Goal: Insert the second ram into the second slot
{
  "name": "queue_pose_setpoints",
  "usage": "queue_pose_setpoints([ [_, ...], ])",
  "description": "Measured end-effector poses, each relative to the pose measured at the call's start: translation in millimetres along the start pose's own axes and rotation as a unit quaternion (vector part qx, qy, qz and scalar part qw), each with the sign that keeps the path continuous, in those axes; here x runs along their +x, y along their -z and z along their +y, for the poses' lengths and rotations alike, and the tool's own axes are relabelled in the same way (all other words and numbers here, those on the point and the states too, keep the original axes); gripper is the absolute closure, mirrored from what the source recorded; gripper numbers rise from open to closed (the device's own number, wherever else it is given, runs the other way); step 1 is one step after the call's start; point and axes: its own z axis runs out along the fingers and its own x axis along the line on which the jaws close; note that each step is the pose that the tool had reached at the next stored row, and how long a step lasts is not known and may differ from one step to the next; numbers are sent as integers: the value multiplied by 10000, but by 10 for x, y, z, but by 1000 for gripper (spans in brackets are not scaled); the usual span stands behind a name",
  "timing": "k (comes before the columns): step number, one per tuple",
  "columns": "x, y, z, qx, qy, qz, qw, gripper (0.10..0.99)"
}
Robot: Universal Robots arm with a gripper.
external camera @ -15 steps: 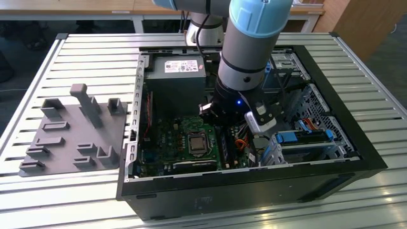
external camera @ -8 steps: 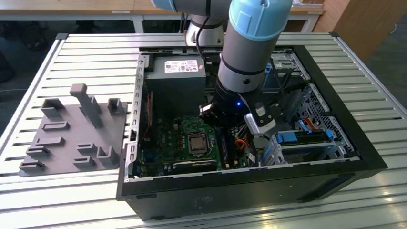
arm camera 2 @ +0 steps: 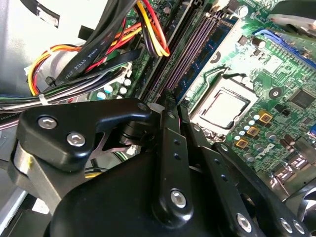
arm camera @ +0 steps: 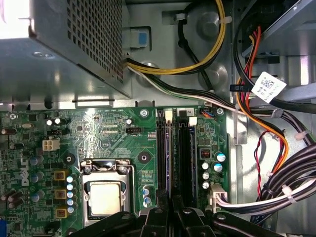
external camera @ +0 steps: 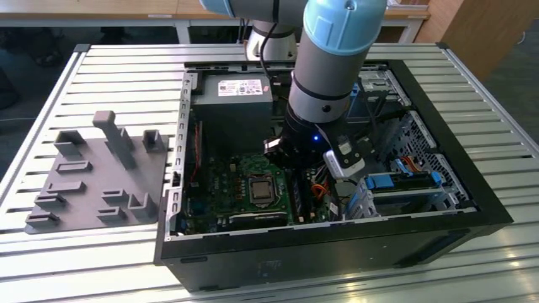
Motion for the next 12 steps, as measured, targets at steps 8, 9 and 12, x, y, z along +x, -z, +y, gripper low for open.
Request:
queue_pose_setpoints([
  [8, -15, -2, 2, 0, -19, 0, 10000, 945],
  [9, -16, -6, 2, -2, -21, 0, 10000, 945],
  [12, -17, -26, 3, -1, -24, 0, 10000, 945],
])
